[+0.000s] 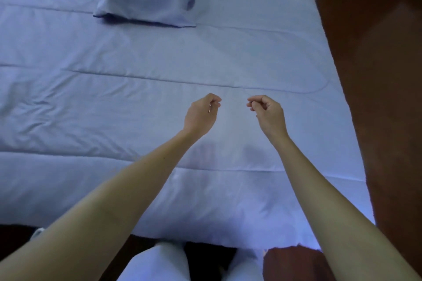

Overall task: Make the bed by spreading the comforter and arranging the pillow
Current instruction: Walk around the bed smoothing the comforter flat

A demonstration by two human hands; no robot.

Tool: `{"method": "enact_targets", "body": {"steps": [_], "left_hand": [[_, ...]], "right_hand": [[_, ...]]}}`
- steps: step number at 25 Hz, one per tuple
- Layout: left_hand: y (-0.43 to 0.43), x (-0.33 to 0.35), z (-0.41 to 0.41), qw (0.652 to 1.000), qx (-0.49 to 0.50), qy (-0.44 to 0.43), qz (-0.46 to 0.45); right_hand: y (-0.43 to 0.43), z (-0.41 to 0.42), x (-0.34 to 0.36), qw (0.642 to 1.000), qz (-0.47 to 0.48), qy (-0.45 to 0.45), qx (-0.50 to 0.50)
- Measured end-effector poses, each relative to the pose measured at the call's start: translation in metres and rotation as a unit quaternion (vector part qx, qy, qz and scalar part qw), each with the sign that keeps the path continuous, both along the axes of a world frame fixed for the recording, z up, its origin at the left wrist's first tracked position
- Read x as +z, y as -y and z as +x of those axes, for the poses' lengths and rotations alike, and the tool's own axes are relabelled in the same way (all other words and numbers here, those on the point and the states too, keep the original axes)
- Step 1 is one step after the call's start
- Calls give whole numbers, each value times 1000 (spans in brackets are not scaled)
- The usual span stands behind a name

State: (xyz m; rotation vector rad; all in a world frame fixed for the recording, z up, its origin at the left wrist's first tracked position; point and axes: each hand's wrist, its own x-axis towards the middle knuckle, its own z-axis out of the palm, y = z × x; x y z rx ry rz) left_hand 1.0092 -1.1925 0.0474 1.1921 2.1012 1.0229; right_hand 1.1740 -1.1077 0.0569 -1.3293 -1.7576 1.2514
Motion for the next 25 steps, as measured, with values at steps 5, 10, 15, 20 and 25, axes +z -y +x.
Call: {"method": "enact_targets", "body": {"steps": [5, 10, 15, 20, 25], "left_hand": [[-13, -50, 48, 993, 87, -79, 16], [-23, -107, 82, 977, 147, -152, 6], [-46, -131, 88, 967, 110, -231, -16], [-83, -132, 105, 969, 63, -239, -13], [-92, -137, 121, 964, -87, -246, -48]], "right_hand": [[-48, 18, -38, 997, 17, 40, 71], [-84, 4, -112, 939, 62, 183, 283], [-140, 48, -157, 832, 244, 395, 303], [-183, 156, -165, 869, 190, 443, 115], [-176, 194, -155, 879, -10, 456, -135]]}}
